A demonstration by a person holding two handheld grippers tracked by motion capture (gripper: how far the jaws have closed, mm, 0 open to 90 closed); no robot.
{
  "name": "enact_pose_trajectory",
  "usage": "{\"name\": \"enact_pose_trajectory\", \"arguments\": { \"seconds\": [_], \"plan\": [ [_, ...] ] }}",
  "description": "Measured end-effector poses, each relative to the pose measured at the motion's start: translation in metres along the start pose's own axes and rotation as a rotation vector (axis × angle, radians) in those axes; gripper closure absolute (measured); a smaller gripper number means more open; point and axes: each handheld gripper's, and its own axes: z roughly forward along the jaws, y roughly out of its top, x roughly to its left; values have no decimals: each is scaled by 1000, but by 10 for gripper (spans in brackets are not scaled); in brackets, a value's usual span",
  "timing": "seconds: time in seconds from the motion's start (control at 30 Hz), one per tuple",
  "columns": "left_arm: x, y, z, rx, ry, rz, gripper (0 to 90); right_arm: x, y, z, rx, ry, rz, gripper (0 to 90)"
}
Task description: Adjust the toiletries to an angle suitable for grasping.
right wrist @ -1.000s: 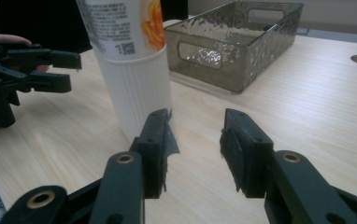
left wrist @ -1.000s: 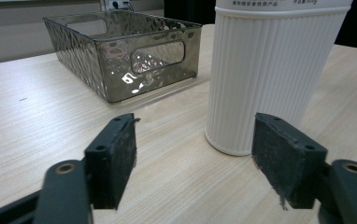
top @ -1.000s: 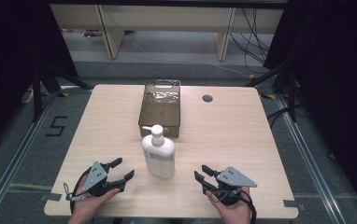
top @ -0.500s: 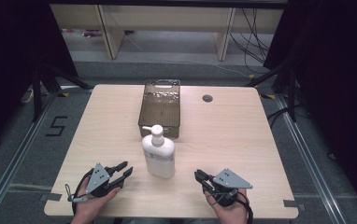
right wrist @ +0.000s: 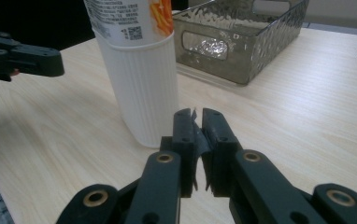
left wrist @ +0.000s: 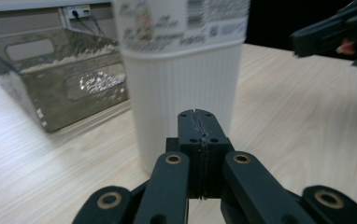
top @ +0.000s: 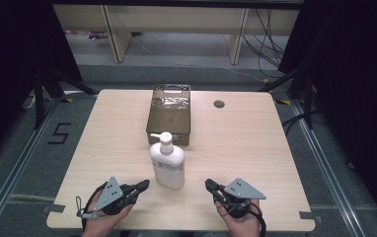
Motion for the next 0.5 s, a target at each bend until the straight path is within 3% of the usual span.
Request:
{"name": "enact_pose_trajectory", "arguments": {
  "seconds": [0.1,0.33,0.4,0.5],
  "plan": [
    [-7,6,3,-13,-13,-16,893,0,-1,0,-16,-13,2,846],
    [-19,22,19,-19,-45,-3,893,0,-1,-1,-4,-14,-5,843],
    [-20,25,25,-11,-40,-1,893,2,-2,-1,0,-5,27,843],
    [-22,29,34,-11,-36,4,894,1,-2,-1,-12,-9,27,840]
  ]
}}
